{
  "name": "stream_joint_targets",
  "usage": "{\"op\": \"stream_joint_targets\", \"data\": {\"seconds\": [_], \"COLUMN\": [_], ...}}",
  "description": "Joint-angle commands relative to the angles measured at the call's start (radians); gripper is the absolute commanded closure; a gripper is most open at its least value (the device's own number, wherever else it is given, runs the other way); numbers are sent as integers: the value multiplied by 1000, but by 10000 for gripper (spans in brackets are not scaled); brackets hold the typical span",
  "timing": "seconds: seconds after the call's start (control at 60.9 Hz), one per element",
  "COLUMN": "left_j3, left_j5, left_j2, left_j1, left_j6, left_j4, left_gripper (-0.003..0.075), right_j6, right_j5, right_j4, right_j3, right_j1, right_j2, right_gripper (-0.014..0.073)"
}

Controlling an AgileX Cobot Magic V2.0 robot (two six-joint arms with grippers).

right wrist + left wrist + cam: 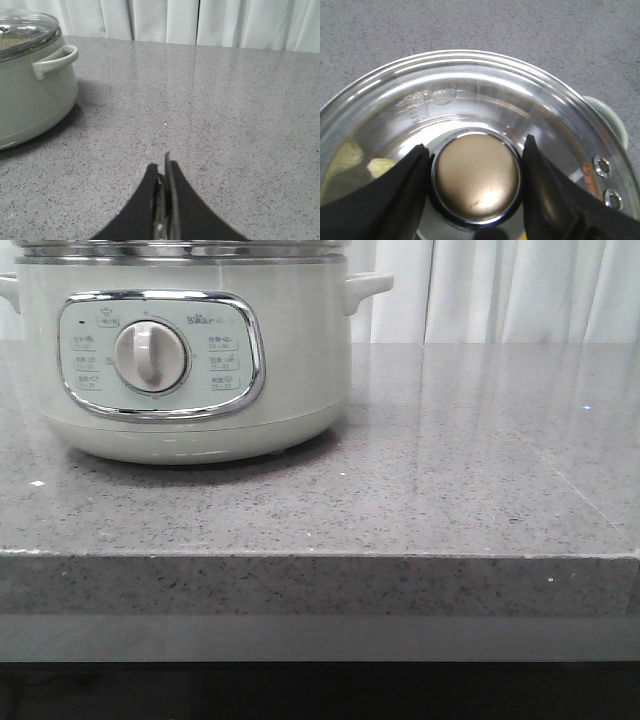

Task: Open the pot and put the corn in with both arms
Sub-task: 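Withdraw the right gripper and lower the glass lid onto the pot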

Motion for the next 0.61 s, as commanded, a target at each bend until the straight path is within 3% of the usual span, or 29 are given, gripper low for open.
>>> {"op": "stream_joint_targets", "data": {"seconds": [0.0, 0.592], "left_j3": [-41, -41], "left_j5": [-111, -62], "left_j2": [-43, -43], "left_j1": [9, 6], "left_j6": [3, 3], "left_j4": [-2, -10], "left_gripper": [529, 529], "right_j6": [-9, -9], "right_j5": [-87, -87], "right_j4": [6, 6], "right_j3": [-25, -25], "right_j1": [-5, -5], "right_j2": [6, 6], "right_gripper": [657, 657]}}
